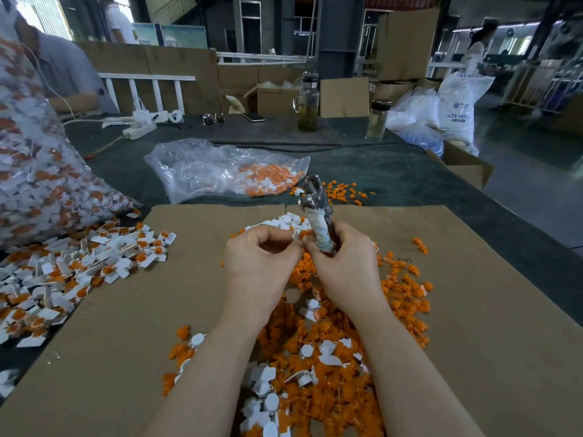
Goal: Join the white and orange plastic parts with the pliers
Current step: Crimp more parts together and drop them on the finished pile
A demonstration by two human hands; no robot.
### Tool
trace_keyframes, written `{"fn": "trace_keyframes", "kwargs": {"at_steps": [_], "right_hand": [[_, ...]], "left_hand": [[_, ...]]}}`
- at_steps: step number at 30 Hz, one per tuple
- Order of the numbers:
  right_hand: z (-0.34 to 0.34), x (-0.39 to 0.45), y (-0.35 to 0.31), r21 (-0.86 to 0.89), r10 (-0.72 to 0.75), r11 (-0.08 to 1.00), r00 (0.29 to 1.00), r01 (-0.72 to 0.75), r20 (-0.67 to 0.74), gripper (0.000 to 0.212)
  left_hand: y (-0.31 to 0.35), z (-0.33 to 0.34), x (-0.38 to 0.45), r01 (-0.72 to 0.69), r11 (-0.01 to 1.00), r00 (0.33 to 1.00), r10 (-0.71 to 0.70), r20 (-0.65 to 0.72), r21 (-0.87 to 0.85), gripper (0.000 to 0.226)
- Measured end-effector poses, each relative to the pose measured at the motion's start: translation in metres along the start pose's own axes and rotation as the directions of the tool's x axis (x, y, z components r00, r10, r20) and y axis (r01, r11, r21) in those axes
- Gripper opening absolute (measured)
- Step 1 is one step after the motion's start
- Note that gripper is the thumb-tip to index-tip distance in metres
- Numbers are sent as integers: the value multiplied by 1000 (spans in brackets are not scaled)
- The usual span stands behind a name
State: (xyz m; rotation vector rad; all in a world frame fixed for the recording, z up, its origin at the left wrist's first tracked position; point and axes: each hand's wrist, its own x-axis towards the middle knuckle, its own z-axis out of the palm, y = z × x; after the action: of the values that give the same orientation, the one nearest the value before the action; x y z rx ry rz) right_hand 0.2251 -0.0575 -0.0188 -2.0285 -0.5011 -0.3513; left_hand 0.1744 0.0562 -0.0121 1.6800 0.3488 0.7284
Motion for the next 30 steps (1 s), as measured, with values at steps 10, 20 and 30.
{"fn": "trace_keyframes", "kwargs": {"at_steps": [10,20,30], "right_hand": [[-3,0,-2,10,-8,1000,997,8,72,9],[-11,2,-1,31,23,999,986,-29,163,15],[-27,2,-5,63,39,996,920,-70,391,11]], "left_hand": [[0,-2,2,64,998,998,-64,-10,17,14],[-1,-4,4,163,985,986,-163,-12,-49,8],[2,-10,7,199,918,979,-198,40,-343,2]]}}
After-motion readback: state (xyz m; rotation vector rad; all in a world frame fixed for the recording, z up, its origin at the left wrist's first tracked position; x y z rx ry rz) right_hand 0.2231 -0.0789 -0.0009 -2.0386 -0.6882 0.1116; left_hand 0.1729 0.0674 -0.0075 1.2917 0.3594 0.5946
